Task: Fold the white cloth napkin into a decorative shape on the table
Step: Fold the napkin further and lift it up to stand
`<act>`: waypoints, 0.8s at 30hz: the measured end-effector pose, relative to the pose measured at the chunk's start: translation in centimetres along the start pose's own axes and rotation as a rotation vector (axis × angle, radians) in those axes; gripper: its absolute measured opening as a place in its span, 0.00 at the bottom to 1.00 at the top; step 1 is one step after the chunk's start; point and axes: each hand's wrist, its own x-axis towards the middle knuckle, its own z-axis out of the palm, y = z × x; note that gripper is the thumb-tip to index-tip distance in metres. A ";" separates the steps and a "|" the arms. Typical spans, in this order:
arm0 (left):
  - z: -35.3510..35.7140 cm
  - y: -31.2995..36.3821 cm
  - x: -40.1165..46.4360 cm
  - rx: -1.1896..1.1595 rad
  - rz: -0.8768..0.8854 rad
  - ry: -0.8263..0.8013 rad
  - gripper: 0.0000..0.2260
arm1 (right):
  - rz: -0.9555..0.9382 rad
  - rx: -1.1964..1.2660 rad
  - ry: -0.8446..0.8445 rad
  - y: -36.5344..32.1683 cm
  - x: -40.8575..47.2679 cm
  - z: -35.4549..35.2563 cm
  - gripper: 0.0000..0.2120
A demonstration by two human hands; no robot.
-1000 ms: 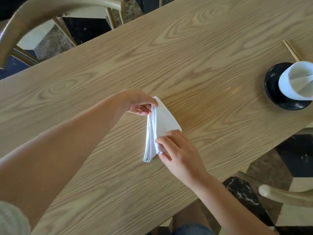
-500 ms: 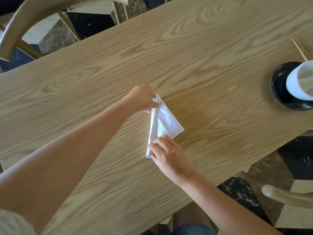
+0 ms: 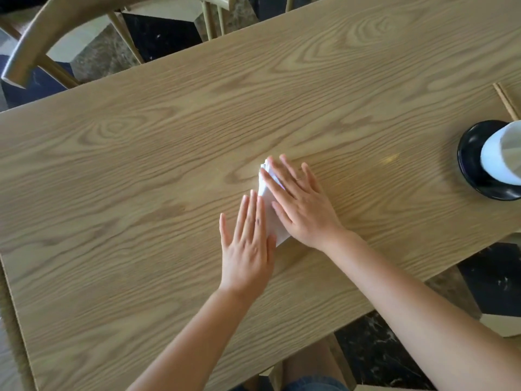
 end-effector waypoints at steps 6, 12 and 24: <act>1.8 -0.6 -0.6 0.093 0.002 0.031 0.25 | -0.096 -0.050 -0.092 0.4 0.9 1.6 0.26; 2.3 -1.0 -0.2 0.115 0.017 0.009 0.25 | -0.123 -0.064 -0.117 0.7 1.4 2.0 0.28; 0.1 -5.3 -2.9 0.243 0.456 -0.054 0.23 | -0.490 -0.177 -0.340 5.1 3.1 1.1 0.30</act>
